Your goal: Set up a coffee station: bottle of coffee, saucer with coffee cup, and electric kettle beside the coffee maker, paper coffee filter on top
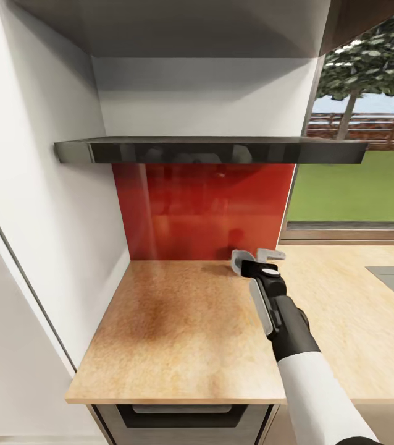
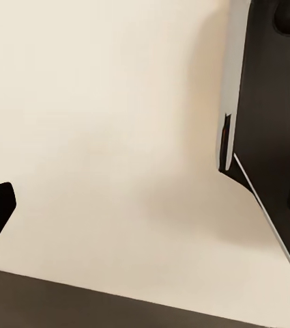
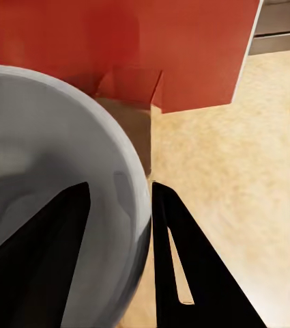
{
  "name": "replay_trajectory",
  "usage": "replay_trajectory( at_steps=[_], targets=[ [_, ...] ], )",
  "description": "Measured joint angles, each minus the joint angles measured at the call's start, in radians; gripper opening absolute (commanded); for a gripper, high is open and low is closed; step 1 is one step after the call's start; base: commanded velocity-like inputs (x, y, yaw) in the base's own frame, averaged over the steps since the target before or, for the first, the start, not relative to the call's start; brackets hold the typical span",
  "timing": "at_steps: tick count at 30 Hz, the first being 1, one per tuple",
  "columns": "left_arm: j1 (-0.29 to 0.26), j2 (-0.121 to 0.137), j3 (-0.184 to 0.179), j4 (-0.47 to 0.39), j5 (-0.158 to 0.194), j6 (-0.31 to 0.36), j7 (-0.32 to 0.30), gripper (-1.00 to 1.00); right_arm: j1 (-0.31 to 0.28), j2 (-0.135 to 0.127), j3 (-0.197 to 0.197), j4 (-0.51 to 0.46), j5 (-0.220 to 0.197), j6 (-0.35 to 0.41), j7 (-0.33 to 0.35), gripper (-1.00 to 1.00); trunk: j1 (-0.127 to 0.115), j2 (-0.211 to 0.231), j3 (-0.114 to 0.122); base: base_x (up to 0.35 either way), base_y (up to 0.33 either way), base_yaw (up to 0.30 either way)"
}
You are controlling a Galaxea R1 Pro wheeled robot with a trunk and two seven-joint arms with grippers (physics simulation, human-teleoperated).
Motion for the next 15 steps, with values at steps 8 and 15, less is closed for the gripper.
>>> replay_trajectory(
  at_steps=[8, 15],
  targets=[
    [0.000, -0.004, 0.005, -0.008, 0.010, -0.005, 0.011, 1.00, 0.000, 0.000, 0.000, -0.052, -0.001, 0.076, 0.000, -1.00, 0.000, 0.000, 0.001, 0.023, -0.203, -0.089],
    [0.000, -0.010, 0.006, -0.009, 0.009, -0.005, 0.011, 1.00, 0.000, 0.000, 0.000, -0.052, -0.001, 0.078, -0.001, -1.00, 0.000, 0.000, 0.002, -0.011, -0.273, -0.282]
  ],
)
